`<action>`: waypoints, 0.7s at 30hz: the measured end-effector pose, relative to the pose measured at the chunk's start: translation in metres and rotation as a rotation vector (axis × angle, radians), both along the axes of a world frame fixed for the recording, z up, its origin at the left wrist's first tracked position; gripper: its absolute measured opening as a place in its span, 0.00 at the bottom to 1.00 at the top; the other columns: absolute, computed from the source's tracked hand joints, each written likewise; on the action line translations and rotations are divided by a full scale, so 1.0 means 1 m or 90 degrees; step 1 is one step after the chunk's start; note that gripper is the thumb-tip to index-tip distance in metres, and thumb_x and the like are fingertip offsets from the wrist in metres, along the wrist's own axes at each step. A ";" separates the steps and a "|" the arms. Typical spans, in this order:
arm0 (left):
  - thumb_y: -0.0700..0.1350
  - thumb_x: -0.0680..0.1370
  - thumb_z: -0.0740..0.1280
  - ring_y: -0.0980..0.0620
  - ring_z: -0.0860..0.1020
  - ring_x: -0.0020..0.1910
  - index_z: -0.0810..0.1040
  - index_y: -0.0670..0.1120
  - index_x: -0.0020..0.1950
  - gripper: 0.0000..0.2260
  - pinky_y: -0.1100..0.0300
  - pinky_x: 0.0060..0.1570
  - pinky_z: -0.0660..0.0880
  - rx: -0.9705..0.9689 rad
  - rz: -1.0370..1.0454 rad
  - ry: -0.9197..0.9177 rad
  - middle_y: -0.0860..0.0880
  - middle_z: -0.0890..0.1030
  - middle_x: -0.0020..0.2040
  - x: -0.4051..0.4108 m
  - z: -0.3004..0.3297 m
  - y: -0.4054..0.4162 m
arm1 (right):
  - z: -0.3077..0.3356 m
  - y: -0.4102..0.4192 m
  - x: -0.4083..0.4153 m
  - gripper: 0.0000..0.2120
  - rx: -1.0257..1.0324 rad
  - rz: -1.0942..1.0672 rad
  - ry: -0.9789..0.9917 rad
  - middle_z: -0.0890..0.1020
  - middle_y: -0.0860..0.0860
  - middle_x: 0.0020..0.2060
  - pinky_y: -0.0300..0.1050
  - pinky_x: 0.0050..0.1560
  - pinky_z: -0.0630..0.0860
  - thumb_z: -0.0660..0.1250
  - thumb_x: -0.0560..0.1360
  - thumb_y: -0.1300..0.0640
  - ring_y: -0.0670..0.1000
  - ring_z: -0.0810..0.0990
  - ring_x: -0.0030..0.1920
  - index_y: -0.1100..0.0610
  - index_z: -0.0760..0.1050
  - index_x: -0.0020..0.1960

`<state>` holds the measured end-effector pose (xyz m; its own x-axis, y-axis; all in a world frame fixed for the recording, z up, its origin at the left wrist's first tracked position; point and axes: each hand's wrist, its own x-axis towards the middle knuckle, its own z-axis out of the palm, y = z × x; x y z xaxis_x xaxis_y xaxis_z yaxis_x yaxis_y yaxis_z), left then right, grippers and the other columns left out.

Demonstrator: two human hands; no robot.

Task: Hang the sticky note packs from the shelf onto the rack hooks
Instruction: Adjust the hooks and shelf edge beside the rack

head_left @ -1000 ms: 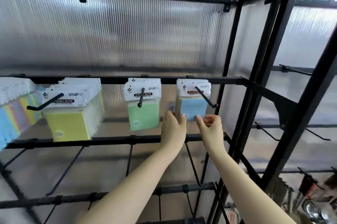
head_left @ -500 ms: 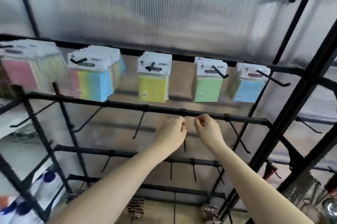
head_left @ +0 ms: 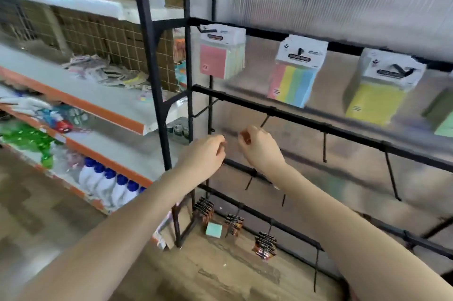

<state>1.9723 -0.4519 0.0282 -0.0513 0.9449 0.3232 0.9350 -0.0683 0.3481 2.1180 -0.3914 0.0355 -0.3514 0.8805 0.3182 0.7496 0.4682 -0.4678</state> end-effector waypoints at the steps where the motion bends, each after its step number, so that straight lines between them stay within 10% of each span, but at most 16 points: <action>1: 0.47 0.80 0.59 0.50 0.78 0.47 0.76 0.50 0.59 0.10 0.59 0.39 0.69 -0.003 0.026 -0.003 0.51 0.81 0.54 -0.019 -0.003 -0.006 | -0.002 -0.003 -0.020 0.09 -0.001 0.027 0.000 0.77 0.56 0.45 0.48 0.43 0.71 0.60 0.79 0.54 0.59 0.77 0.48 0.60 0.71 0.47; 5: 0.46 0.80 0.59 0.50 0.76 0.38 0.77 0.51 0.57 0.09 0.58 0.36 0.71 -0.015 0.135 -0.003 0.51 0.82 0.49 -0.086 -0.010 -0.024 | -0.009 -0.010 -0.100 0.09 0.003 0.148 -0.004 0.79 0.60 0.46 0.51 0.46 0.74 0.61 0.78 0.55 0.61 0.78 0.48 0.62 0.73 0.47; 12: 0.42 0.78 0.58 0.44 0.77 0.55 0.75 0.47 0.60 0.12 0.51 0.50 0.75 -0.094 0.281 -0.046 0.45 0.80 0.56 -0.195 -0.032 -0.026 | -0.029 0.000 -0.228 0.11 -0.026 0.293 -0.030 0.79 0.59 0.46 0.52 0.45 0.76 0.59 0.78 0.54 0.60 0.78 0.46 0.62 0.74 0.50; 21: 0.45 0.79 0.57 0.45 0.76 0.58 0.72 0.50 0.64 0.14 0.58 0.44 0.66 -0.184 0.408 -0.032 0.46 0.78 0.60 -0.338 -0.059 0.020 | -0.057 0.056 -0.394 0.11 -0.106 0.313 -0.020 0.79 0.60 0.52 0.49 0.47 0.73 0.59 0.77 0.56 0.60 0.77 0.52 0.61 0.75 0.54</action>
<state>1.6338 -0.4321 -0.0310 -0.6349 0.7712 0.0461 0.7422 0.5922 0.3136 1.7240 -0.3352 -0.0213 -0.7436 0.6464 0.1709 0.4744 0.6902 -0.5464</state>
